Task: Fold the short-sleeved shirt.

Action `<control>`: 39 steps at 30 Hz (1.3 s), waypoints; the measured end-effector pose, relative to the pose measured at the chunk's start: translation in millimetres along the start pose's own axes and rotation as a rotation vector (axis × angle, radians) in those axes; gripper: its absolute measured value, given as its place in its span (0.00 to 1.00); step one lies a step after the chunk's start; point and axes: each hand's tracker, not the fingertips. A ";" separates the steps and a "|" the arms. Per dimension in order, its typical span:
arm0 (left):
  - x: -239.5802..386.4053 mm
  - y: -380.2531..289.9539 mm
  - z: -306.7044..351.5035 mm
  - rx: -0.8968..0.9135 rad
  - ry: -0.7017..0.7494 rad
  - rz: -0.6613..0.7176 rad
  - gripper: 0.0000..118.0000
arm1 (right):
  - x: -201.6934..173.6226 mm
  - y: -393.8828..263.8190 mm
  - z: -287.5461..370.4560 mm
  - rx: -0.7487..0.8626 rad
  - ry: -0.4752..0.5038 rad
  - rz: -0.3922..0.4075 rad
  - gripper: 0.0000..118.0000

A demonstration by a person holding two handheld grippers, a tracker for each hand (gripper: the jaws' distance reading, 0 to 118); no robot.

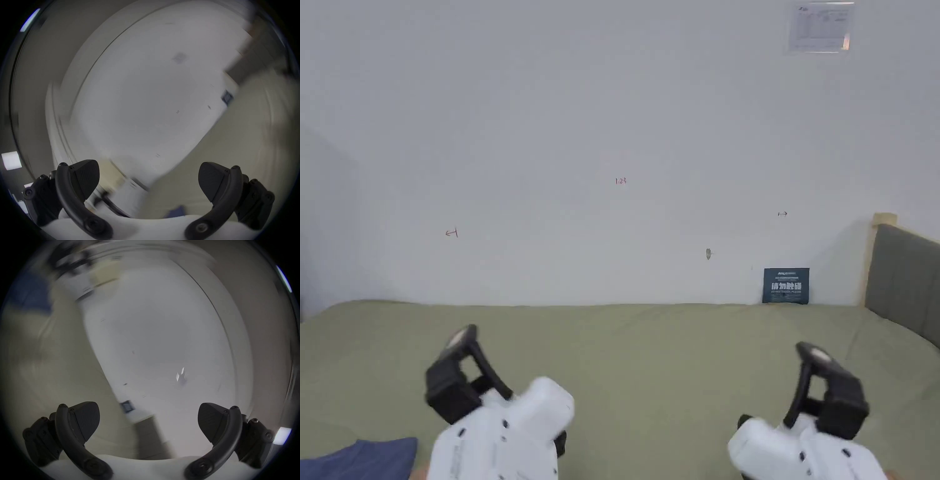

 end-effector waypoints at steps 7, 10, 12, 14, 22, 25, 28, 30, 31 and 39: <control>51.0 -21.2 2.4 0.113 -0.093 -0.270 1.00 | -17.5 -0.6 16.0 0.070 0.132 0.068 1.00; 22.4 -0.5 3.3 -0.006 -0.106 0.018 1.00 | 7.0 0.2 5.2 -0.073 0.153 -0.288 1.00; -5.4 13.7 3.6 -0.073 -0.114 0.229 1.00 | 26.8 -15.2 -12.2 -0.173 0.184 -0.620 1.00; -27.7 15.8 -6.5 -0.141 -0.134 0.458 1.00 | 45.8 -25.7 -19.3 -0.217 0.180 -0.906 1.00; -65.1 -11.4 -34.7 -0.233 -0.311 1.146 1.00 | 67.5 -54.9 -26.3 -0.268 0.143 -1.530 1.00; -60.3 -18.1 -37.8 -0.219 -0.311 1.182 1.00 | 66.9 -46.4 -22.9 -0.257 0.125 -1.496 1.00; -52.2 -13.5 -32.0 -0.237 -0.276 1.154 1.00 | 66.9 -34.8 -19.8 -0.248 0.113 -1.403 1.00; -50.4 -12.3 -31.4 -0.243 -0.274 1.130 1.00 | 66.6 -27.9 -18.8 -0.240 0.106 -1.332 1.00; -50.8 -10.0 -28.8 -0.242 -0.272 1.123 1.00 | 65.5 -24.2 -19.7 -0.243 0.093 -1.296 1.00; -50.5 -7.6 -27.1 -0.257 -0.253 1.059 1.00 | 59.7 -16.9 -23.2 -0.258 0.106 -1.259 1.00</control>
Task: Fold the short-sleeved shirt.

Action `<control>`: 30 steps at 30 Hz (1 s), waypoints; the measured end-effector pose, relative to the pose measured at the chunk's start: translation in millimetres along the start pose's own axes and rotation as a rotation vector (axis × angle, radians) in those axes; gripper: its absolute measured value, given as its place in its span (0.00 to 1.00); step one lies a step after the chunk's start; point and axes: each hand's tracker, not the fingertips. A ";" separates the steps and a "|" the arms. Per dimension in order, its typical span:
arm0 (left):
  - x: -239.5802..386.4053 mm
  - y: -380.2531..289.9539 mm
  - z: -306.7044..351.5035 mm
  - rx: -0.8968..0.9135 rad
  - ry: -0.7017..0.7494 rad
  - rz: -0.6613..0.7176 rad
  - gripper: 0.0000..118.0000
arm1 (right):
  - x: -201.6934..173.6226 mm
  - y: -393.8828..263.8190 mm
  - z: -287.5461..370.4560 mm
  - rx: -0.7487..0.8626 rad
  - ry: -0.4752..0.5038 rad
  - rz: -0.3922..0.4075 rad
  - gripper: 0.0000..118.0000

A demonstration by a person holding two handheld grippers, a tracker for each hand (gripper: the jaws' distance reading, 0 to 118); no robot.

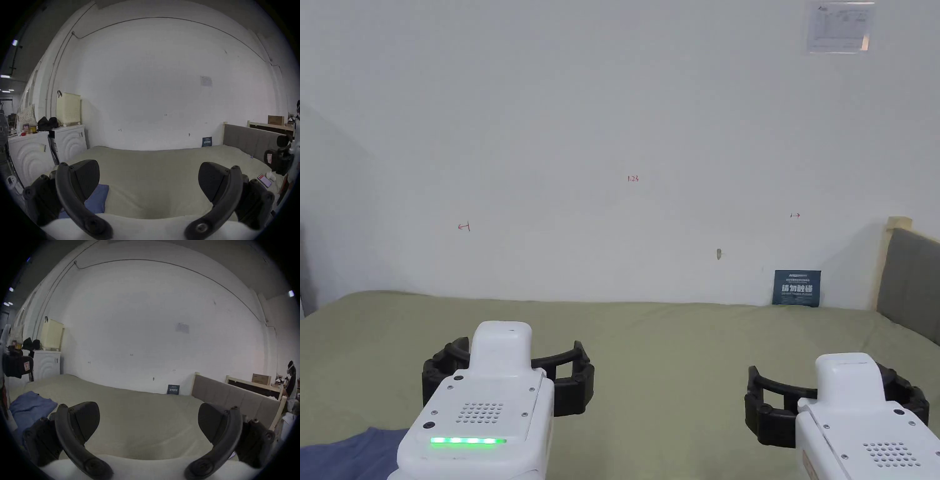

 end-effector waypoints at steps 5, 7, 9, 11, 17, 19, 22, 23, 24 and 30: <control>-3.5 -0.4 -1.4 -0.006 0.005 0.013 1.00 | -0.4 -0.6 -0.8 -0.003 0.000 -0.004 1.00; -4.9 -0.3 -2.7 -0.008 0.009 0.018 1.00 | -0.9 -0.2 0.3 0.003 -0.003 -0.011 1.00; -5.9 -1.1 -2.5 -0.011 0.010 0.021 0.92 | -0.2 1.1 -0.1 -0.005 -0.008 -0.015 0.99; -6.1 -2.1 -3.1 -0.018 0.001 0.023 0.62 | -0.1 2.0 -0.4 -0.019 0.001 -0.018 0.99; -9.1 -5.0 -6.5 -0.067 -0.047 0.069 0.00 | -1.4 -3.1 3.3 0.014 -0.053 -0.032 0.01; -6.6 -7.5 -5.7 -0.071 -0.042 0.039 0.00 | 2.4 -1.6 1.8 -0.023 -0.028 -0.060 0.01; -5.2 -8.7 -7.7 -0.079 -0.041 0.013 0.00 | 4.2 -3.3 0.4 -0.035 -0.035 -0.060 0.01; -5.6 -9.0 -7.8 -0.079 -0.046 0.013 0.00 | 5.0 -3.2 0.0 -0.042 -0.035 -0.063 0.01; -5.8 -9.5 -9.1 -0.082 -0.046 0.014 0.00 | 5.4 -2.9 -0.7 -0.051 -0.039 -0.063 0.01; -6.9 -12.0 -10.5 -0.105 -0.058 0.007 0.00 | 7.0 -3.8 -3.0 -0.081 -0.057 -0.062 0.01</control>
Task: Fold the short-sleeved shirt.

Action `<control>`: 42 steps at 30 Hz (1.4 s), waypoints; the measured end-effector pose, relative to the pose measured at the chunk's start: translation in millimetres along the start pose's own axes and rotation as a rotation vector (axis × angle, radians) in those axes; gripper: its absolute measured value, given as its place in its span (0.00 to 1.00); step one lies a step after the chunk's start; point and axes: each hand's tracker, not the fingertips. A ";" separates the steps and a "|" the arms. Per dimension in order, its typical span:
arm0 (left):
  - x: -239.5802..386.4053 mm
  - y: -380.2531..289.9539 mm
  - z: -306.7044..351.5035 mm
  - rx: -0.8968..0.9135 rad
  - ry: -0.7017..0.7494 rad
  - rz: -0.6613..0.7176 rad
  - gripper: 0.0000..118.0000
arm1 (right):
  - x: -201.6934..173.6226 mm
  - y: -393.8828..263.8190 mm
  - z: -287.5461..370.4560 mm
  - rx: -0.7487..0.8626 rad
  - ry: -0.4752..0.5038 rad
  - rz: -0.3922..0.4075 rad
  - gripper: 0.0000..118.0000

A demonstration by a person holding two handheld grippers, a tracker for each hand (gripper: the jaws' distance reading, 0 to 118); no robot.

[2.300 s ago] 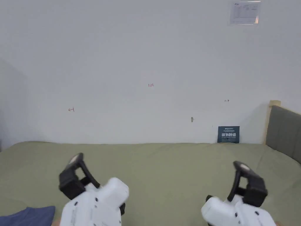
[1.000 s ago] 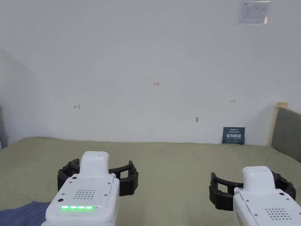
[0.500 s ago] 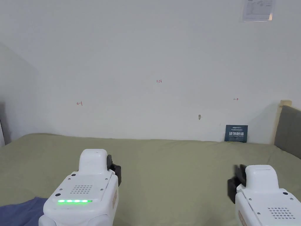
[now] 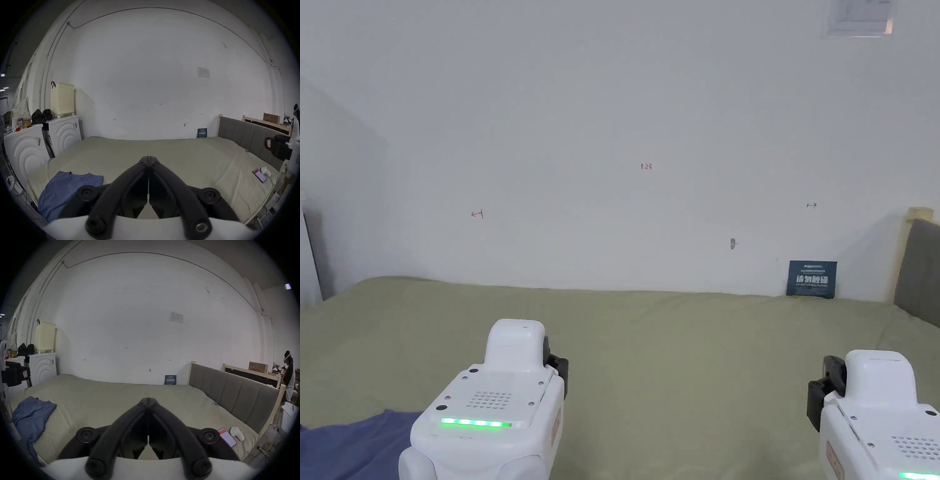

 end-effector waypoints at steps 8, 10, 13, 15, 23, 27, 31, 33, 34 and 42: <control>-44.9 -3.6 8.0 -0.030 0.081 0.010 0.00 | -27.2 -4.0 -10.8 -0.030 0.067 0.028 0.01; -68.7 -3.6 17.4 -0.038 0.147 0.010 0.00 | -49.3 -5.2 -15.3 -0.035 0.133 0.032 0.01; -109.9 -3.9 39.4 -0.043 0.256 0.035 0.00 | -92.4 -7.2 -19.6 -0.045 0.250 0.021 0.01; -137.2 -5.8 56.6 -0.047 0.329 0.054 0.00 | -124.3 -7.9 -18.3 -0.045 0.331 0.007 0.01; -221.7 -22.6 115.8 -0.094 0.572 0.110 0.00 | -224.1 -9.4 0.3 -0.042 0.600 0.015 0.01; -239.9 -30.1 128.1 -0.098 0.617 0.129 0.00 | -245.6 -11.1 8.1 -0.038 0.643 0.043 0.01; -247.0 -35.7 129.8 -0.110 0.631 0.145 0.00 | -253.8 -12.3 7.7 -0.043 0.670 0.044 0.01; -247.3 -37.2 128.8 -0.113 0.633 0.152 0.00 | -255.8 -13.1 5.6 -0.051 0.675 0.048 0.01; -245.3 -37.3 128.4 -0.114 0.631 0.156 0.00 | -256.2 -14.0 4.5 -0.057 0.677 0.048 0.01; -260.3 -47.5 93.3 -0.143 0.607 0.152 0.00 | -256.5 -25.6 -6.4 -0.093 0.679 0.062 0.01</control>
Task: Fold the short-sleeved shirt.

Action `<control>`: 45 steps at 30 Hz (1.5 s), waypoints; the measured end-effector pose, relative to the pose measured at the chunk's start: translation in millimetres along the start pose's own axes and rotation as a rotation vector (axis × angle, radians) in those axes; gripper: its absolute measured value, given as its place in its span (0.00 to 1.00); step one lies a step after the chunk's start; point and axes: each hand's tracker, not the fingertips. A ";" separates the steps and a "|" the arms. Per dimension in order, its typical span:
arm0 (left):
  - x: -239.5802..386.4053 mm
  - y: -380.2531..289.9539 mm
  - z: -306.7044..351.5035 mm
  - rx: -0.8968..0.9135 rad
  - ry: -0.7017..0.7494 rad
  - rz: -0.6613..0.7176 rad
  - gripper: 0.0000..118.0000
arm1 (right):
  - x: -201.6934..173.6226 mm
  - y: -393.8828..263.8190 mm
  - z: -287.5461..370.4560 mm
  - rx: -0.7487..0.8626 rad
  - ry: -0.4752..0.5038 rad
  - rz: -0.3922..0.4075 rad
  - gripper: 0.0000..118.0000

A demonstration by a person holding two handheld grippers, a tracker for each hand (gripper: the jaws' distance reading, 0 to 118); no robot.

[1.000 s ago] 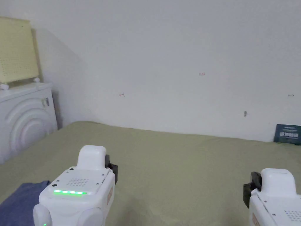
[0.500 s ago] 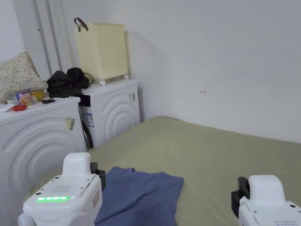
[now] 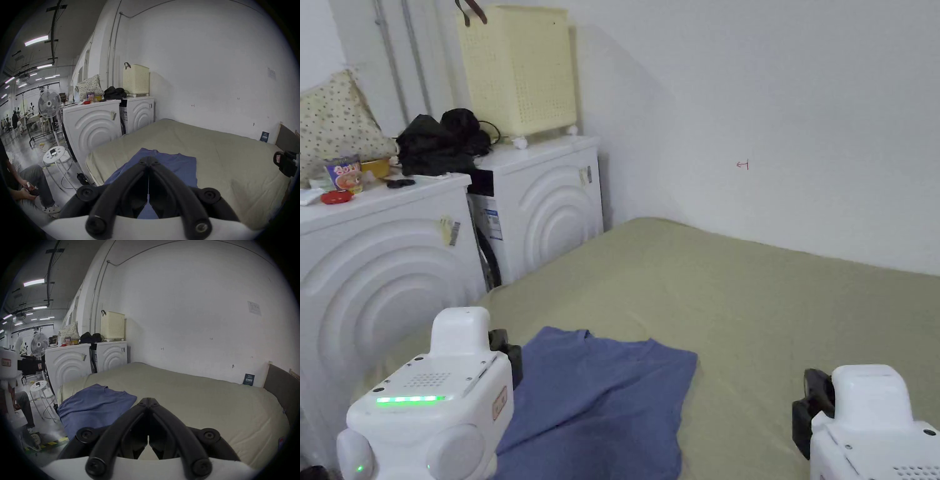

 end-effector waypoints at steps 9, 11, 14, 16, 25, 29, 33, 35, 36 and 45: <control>38.4 -32.0 -109.6 -0.204 -0.090 -0.086 0.00 | 8.6 -27.7 -24.5 -0.079 -0.007 0.008 0.01; 48.0 -43.4 -138.9 -0.257 -0.114 -0.102 0.00 | 10.3 -35.6 -30.8 -0.096 -0.006 0.007 0.01; 64.2 -58.2 -181.1 -0.347 -0.136 -0.104 0.00 | 12.7 -46.3 -39.6 -0.126 -0.005 0.006 0.01; 67.9 -68.5 -215.1 -0.412 -0.149 -0.090 0.00 | 15.4 -52.3 -43.5 -0.142 -0.004 -0.001 0.01; 69.9 -100.7 -287.1 -0.709 -0.268 -0.047 0.27 | 21.5 -74.0 -52.2 -0.202 0.006 -0.003 0.01; 83.0 -117.7 -300.3 -0.758 -0.252 -0.059 0.84 | 24.7 -82.4 -52.3 -0.229 0.006 -0.025 0.01; 96.3 -134.4 -309.5 -0.803 -0.216 -0.090 0.85 | 28.1 -88.8 -51.8 -0.248 0.003 -0.021 0.01; 100.8 -139.4 -313.7 -0.815 -0.205 -0.099 0.89 | 30.3 -91.5 -52.6 -0.261 0.000 -0.015 0.01; 103.8 -138.2 -312.9 -0.813 -0.195 -0.111 0.88 | 31.7 -93.1 -52.8 -0.267 -0.002 -0.015 0.01; 99.6 -113.5 -290.8 -0.745 -0.187 -0.157 0.00 | 52.8 -91.8 -28.0 -0.281 -0.039 -0.044 0.01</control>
